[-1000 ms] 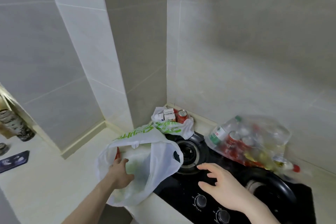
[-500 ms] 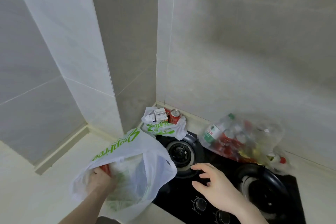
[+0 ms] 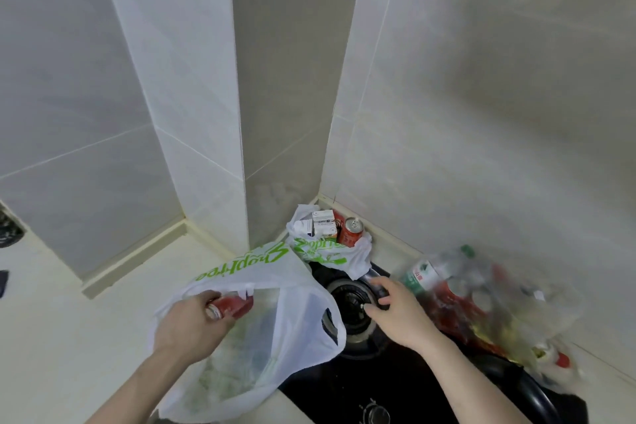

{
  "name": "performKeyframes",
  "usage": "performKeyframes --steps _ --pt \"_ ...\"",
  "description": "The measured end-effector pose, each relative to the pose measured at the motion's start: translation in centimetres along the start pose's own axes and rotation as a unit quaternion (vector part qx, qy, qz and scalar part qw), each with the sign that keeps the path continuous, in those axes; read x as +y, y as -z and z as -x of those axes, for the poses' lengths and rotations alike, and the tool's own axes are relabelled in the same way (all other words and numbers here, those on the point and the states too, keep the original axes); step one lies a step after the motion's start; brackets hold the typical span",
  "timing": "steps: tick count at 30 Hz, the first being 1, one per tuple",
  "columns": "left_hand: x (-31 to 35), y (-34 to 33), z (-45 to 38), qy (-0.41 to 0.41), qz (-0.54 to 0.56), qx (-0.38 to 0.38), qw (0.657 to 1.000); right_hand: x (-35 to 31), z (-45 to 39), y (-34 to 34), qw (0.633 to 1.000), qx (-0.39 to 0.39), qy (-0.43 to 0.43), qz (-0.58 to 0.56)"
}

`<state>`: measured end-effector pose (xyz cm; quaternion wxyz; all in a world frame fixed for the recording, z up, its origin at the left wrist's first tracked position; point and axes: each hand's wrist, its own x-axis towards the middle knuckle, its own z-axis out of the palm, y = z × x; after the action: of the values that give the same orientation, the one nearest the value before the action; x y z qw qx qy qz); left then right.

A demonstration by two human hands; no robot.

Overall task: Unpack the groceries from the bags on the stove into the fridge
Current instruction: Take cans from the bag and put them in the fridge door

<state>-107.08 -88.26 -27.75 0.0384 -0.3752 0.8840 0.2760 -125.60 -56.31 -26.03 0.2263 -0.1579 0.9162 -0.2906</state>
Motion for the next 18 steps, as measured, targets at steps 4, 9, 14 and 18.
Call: performKeyframes --steps 4,9,14,18 --pt "2.9 3.5 2.9 -0.006 0.031 -0.017 0.999 -2.0 -5.7 1.4 0.999 0.013 0.009 0.042" --pt "5.3 6.2 4.9 -0.041 0.053 -0.002 0.998 -3.9 -12.8 2.1 0.993 0.031 0.011 0.115" --pt "5.7 8.1 5.2 -0.062 0.047 -0.015 0.997 -4.1 -18.5 1.3 0.994 0.024 -0.029 0.106" --pt "5.9 8.7 5.7 -0.068 0.082 0.001 0.994 -4.2 -20.7 0.3 0.990 0.004 -0.015 0.139"
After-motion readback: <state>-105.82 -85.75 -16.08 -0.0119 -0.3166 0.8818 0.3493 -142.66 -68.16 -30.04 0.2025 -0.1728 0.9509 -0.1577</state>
